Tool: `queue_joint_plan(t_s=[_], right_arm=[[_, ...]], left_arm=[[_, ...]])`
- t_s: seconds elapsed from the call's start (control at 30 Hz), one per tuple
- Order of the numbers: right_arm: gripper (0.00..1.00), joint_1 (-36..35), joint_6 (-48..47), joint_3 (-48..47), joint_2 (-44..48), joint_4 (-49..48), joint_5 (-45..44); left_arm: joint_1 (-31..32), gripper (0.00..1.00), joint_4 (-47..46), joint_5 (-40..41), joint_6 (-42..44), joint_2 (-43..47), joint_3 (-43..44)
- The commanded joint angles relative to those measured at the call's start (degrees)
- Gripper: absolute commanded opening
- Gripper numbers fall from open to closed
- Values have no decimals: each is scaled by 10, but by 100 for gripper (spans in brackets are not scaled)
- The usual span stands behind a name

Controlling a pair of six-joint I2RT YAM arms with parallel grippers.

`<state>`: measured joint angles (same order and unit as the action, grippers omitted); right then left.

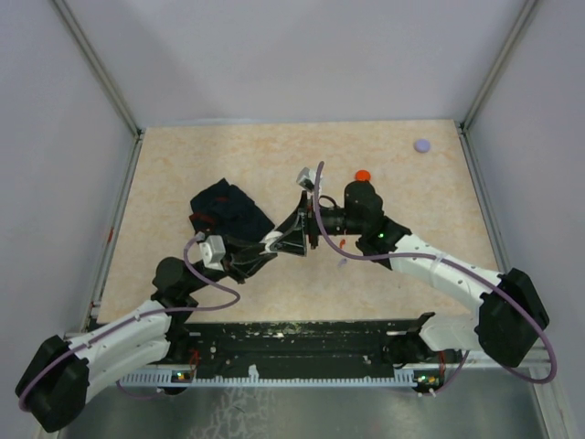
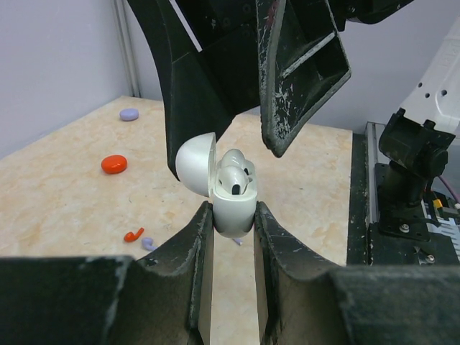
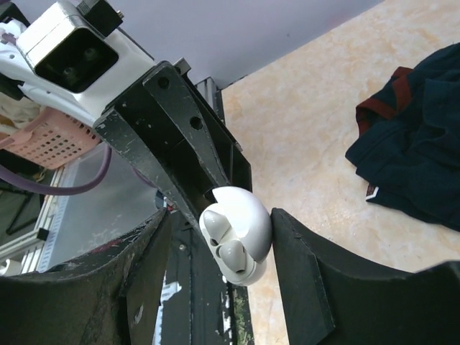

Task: Insert the wireless bluetooth earbuds into the charging case
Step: Close the charging case, then place the charging case at the center of the board.

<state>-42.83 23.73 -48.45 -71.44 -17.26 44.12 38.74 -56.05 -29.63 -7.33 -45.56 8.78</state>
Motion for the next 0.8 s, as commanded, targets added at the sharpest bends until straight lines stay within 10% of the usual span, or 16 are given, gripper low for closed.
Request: queue_joint_plan(t_s=[0.0,0.33,0.77], right_arm=[[57,6,-2,-27,20,-33,34],[56,17,-40,-6,54,0,-1],[61,18,-79,36,61,166,-330]], left_arm=[[-2,0,10,7,-18,-7,17],[-2,0,74,71,-54,-8,22],[-4,1,375,205,-180,-107,121]])
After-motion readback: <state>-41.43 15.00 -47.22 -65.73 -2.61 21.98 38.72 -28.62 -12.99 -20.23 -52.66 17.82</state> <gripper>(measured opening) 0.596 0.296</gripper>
